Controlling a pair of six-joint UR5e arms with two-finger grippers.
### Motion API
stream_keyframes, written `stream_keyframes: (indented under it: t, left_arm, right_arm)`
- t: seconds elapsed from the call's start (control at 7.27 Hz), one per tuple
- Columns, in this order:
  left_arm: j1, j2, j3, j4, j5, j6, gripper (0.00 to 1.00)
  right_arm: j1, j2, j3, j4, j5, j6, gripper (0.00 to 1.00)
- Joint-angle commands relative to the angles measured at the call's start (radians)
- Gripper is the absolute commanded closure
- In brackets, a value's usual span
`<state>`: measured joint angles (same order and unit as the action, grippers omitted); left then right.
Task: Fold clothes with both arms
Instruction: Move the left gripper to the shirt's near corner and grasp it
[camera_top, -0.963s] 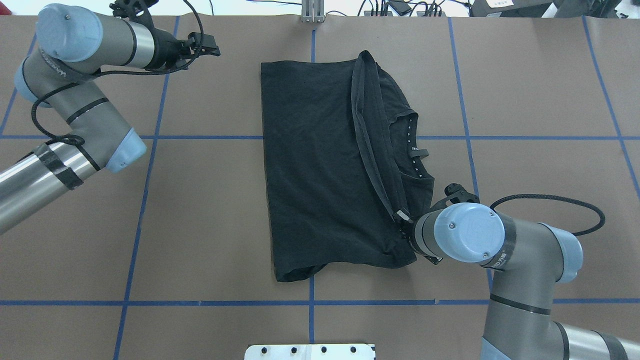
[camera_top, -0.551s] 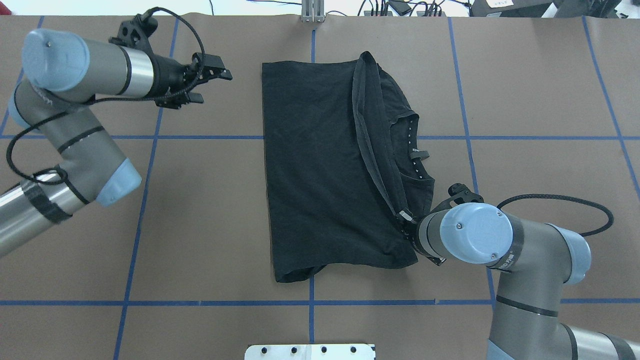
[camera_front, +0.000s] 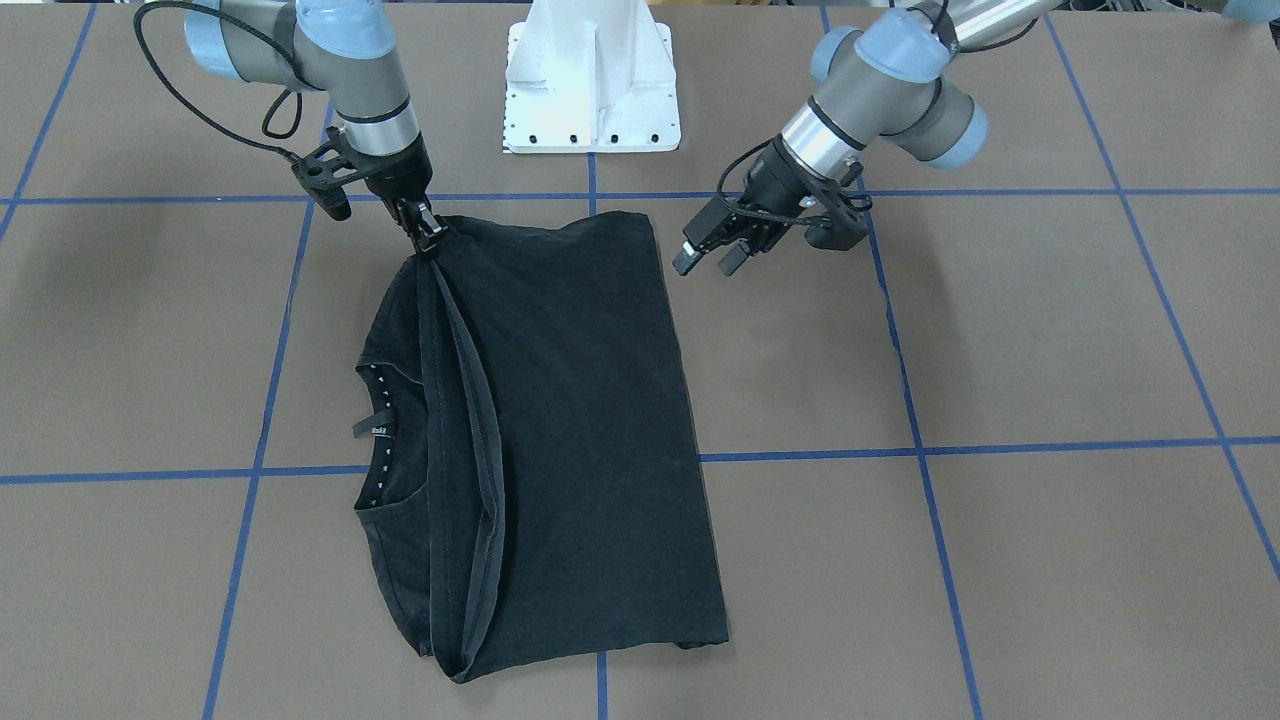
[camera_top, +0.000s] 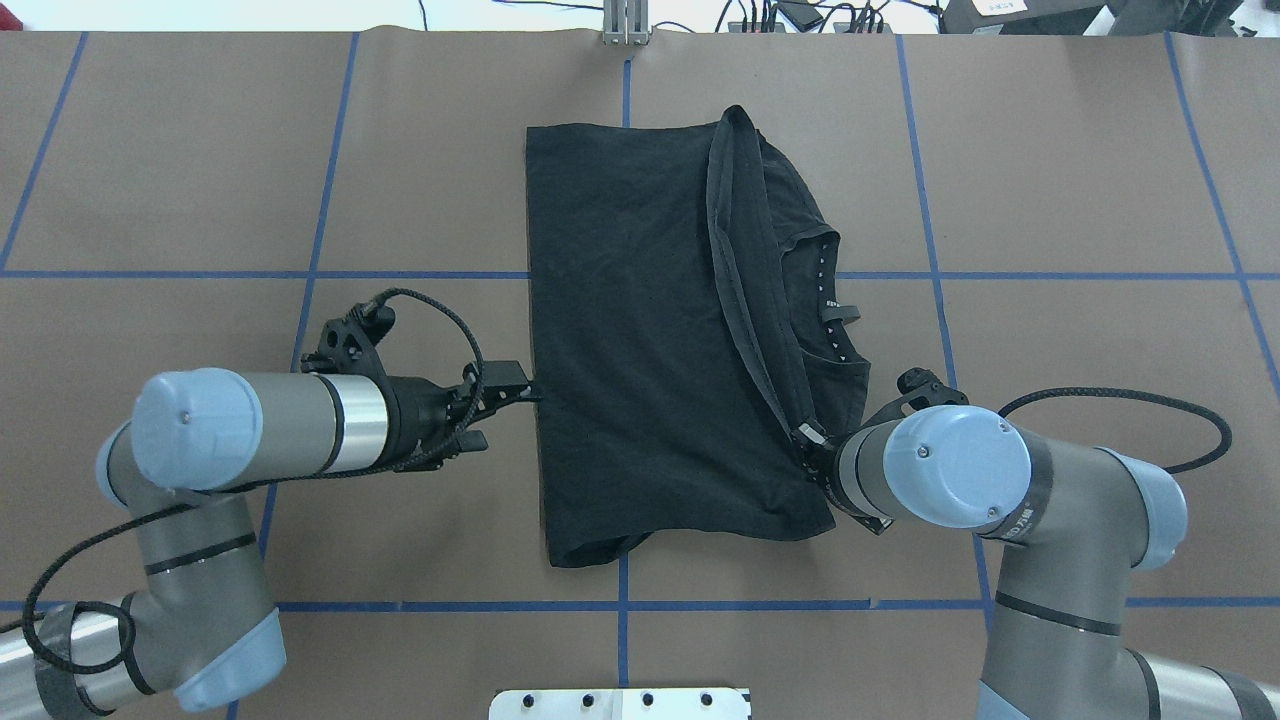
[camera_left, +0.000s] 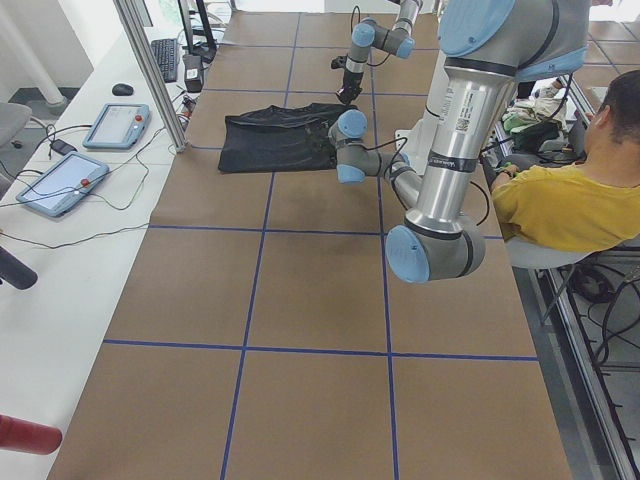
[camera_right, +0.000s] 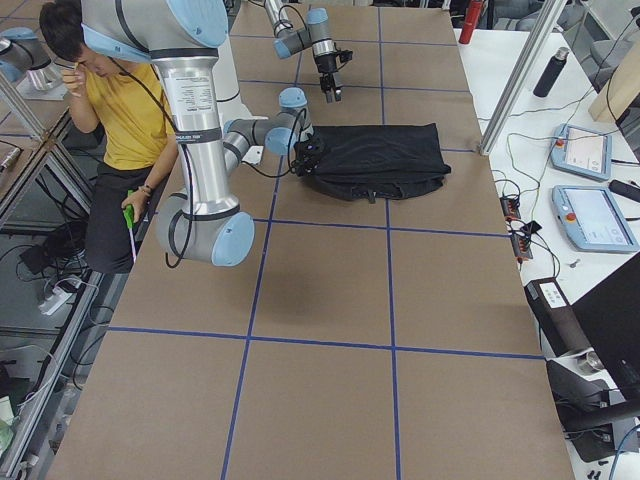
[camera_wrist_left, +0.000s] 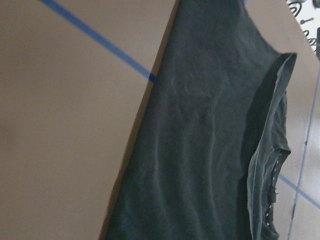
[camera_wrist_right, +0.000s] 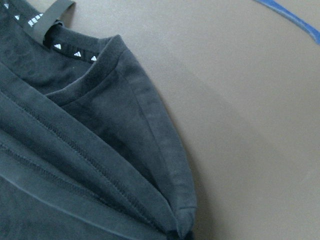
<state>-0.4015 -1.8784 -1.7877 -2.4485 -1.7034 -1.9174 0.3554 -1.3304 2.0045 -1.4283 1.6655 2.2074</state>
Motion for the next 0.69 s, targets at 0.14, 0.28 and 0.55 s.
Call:
stream_keyframes:
  t: [0.14,0.28,0.55]
  left_arm:
    - [0.148,-0.002,0.031,0.008,0.065,-0.028,0.12]
    - [0.15,-0.005,0.04,0.008,0.065,-0.028,0.18]
    - [0.157,-0.004,0.044,0.008,0.065,-0.028,0.26]
  right_arm:
    - [0.0,0.002,0.007,0.0,0.026,0.0,1.0]
    - [0.0,0.004,0.005,0.002,0.026,0.0,1.0]
    - [0.0,0.004,0.005,0.002,0.026,0.0,1.0]
